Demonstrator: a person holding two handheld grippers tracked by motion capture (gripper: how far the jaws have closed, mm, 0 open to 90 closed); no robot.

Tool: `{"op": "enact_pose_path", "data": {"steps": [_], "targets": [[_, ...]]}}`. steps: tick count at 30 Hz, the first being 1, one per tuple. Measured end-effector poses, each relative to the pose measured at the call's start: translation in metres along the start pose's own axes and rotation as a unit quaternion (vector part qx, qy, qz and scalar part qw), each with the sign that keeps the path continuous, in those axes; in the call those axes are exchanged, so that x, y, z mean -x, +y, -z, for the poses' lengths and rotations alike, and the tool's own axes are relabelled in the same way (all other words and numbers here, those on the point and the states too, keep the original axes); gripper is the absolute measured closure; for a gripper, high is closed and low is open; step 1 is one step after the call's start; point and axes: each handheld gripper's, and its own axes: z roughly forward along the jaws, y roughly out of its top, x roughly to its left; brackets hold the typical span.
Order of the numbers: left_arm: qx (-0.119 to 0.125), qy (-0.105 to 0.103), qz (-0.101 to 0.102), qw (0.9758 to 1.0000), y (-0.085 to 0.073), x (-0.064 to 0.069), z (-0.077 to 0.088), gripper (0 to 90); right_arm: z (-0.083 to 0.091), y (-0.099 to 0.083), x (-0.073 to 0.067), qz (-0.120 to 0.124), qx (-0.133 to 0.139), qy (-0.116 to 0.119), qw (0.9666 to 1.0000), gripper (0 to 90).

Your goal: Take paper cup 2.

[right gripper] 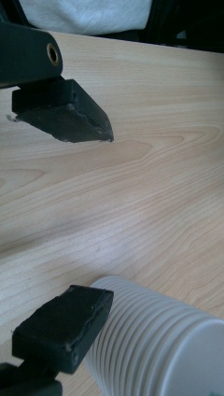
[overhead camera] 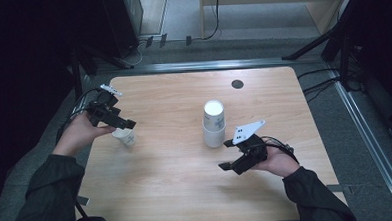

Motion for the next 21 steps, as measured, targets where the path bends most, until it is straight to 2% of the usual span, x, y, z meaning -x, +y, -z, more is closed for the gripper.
{"op": "enact_pose_path", "data": {"steps": [3, 9, 10, 12, 13, 15, 19, 21], "targets": [[0.009, -0.01, -0.001, 0.9999, 0.005, 0.008, -0.005, 13.9, 0.003, -0.001, 0.001, 0.007, -0.003, 0.01, 0.9999, 20.1], [0.024, -0.032, -0.011, 0.9991, 0.012, 0.023, -0.018, 14.4, 0.01, 0.002, 0.007, -0.026, 0.011, -0.009, 0.9996, 20.4], [0.027, -0.035, -0.012, 0.999, 0.012, 0.025, -0.02, 14.4, 0.012, 0.003, 0.008, -0.029, 0.016, -0.001, 0.9994, 20.3], [0.033, -0.038, -0.013, 0.9986, 0.013, 0.028, -0.024, 14.4, 0.015, 0.004, 0.009, -0.037, 0.025, -0.001, 0.999, 18.2], [0.037, -0.041, -0.012, 0.9984, 0.013, 0.03, -0.025, 14.4, 0.016, 0.005, 0.011, -0.047, 0.027, -0.007, 0.9985, 16.4], [0.043, -0.044, -0.013, 0.998, 0.014, 0.032, -0.027, 14.4, 0.017, 0.006, 0.015, -0.071, 0.025, -0.018, 0.997, 21.2], [0.062, -0.055, -0.009, 0.9965, 0.013, 0.039, -0.029, 14.4, 0.021, 0.006, 0.018, -0.072, 0.019, -0.025, 0.9969, 21.9], [0.07, -0.059, -0.009, 0.9958, 0.013, 0.044, -0.032, 14.4, 0.023, 0.007, 0.019, -0.07, 0.022, -0.039, 0.9965, 24.5]]}}
